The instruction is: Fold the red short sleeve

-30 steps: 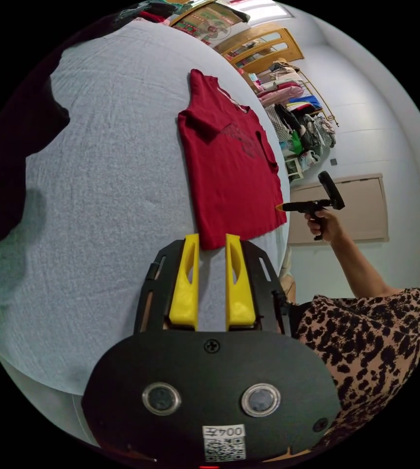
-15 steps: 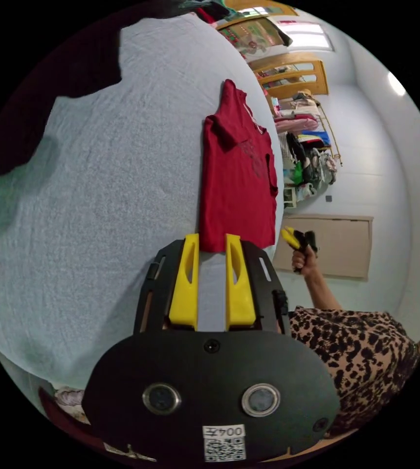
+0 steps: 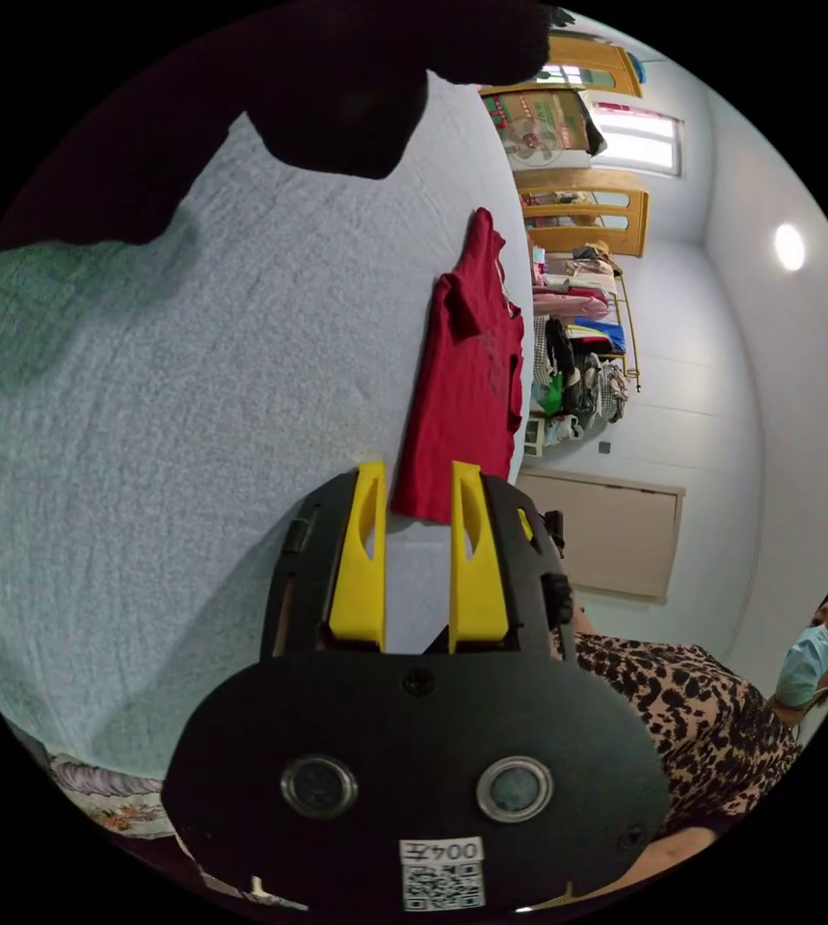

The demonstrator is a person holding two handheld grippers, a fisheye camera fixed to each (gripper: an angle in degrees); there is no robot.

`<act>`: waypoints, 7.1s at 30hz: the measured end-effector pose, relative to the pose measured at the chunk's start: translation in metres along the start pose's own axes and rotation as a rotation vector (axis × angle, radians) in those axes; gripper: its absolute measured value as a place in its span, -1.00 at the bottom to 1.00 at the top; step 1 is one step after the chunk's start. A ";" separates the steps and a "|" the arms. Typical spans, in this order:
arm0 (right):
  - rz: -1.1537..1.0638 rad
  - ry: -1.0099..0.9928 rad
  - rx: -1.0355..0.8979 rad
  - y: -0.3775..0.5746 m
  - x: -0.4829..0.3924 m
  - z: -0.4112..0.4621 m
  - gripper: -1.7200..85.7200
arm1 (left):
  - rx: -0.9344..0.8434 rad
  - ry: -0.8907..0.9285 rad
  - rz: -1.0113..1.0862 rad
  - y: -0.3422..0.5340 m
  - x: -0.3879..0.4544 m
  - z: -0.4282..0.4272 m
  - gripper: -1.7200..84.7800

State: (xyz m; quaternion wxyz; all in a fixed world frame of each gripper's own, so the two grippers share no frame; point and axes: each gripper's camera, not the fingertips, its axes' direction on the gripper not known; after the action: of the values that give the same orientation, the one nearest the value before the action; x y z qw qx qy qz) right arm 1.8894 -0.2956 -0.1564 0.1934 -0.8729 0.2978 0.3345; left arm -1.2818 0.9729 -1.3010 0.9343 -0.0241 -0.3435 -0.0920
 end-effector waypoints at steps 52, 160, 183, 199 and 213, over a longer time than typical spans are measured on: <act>-0.027 -0.159 0.070 0.040 0.059 -0.026 -0.87 | 0.051 0.178 -0.002 0.017 -0.018 -0.040 -0.90; -0.258 0.569 0.001 -0.220 -0.183 0.063 -0.69 | -0.056 -0.234 0.420 0.076 0.061 -0.042 -0.81; -0.364 0.812 -0.127 -0.194 -0.257 0.103 -0.72 | -0.087 -0.396 0.416 0.133 0.114 0.004 -0.89; -0.437 0.917 -0.339 -0.240 -0.368 0.271 -0.68 | -0.144 -0.671 0.637 0.152 0.251 0.092 -0.84; -0.404 1.095 -0.417 -0.244 -0.404 0.325 -0.78 | -0.187 -0.693 0.613 0.156 0.255 0.099 -0.90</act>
State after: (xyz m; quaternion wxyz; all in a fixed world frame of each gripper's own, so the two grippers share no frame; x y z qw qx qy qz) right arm 1.6538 0.2192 -0.0684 -0.1026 -0.9764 0.1111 -0.1540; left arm -1.1254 1.0972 -1.0575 0.7426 -0.2378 -0.6022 0.1710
